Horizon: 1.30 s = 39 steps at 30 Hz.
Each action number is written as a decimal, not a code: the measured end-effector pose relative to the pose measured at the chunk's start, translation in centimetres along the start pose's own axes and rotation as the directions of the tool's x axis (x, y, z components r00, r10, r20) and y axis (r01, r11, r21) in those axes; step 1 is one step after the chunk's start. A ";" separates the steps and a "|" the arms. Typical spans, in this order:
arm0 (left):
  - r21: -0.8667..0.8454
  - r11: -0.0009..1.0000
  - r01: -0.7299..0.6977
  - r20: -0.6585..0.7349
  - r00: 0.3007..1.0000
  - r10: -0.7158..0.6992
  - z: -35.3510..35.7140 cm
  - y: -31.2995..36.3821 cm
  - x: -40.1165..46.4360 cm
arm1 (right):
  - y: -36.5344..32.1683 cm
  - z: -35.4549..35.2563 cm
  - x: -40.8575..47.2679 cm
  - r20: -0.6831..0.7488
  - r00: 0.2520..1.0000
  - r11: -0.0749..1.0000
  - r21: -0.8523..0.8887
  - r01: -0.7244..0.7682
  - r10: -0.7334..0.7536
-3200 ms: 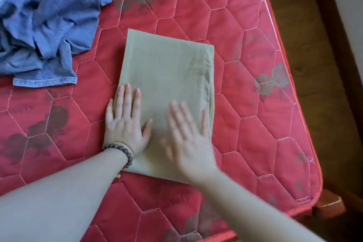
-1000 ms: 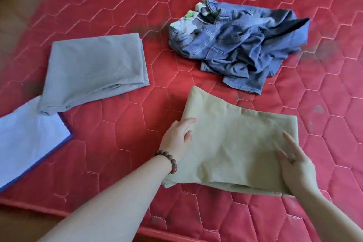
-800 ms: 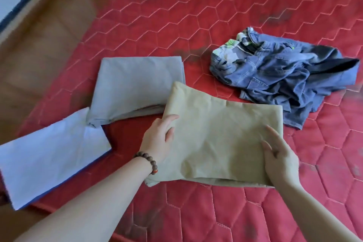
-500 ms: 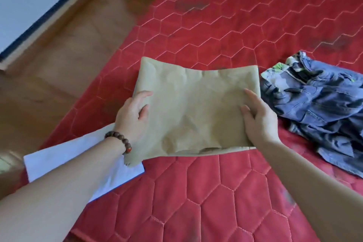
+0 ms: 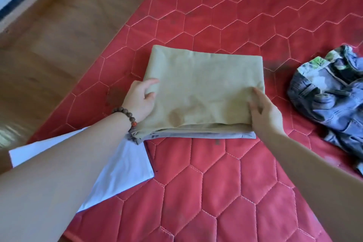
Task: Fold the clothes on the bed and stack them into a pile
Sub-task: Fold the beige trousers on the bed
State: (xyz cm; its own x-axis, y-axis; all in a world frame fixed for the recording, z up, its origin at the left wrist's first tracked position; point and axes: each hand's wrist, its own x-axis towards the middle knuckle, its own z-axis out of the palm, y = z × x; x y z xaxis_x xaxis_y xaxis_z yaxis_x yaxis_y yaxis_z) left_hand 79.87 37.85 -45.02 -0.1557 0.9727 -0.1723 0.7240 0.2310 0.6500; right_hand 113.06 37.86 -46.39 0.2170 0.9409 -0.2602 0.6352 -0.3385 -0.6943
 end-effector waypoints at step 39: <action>0.525 0.834 -0.172 0.106 0.985 0.136 12.1 8.9 -0.6 | -4.8 5.0 5.2 0.247 0.888 0.623 -0.641 0.449 -0.387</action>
State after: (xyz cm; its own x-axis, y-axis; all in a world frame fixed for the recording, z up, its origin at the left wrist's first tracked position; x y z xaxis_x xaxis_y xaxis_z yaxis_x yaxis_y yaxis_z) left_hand 94.55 39.00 -48.06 0.0166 0.9870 -0.1599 0.9830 0.0131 0.1829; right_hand 107.40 44.31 -47.76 -0.2361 0.9632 -0.1287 0.9679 0.2213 -0.1193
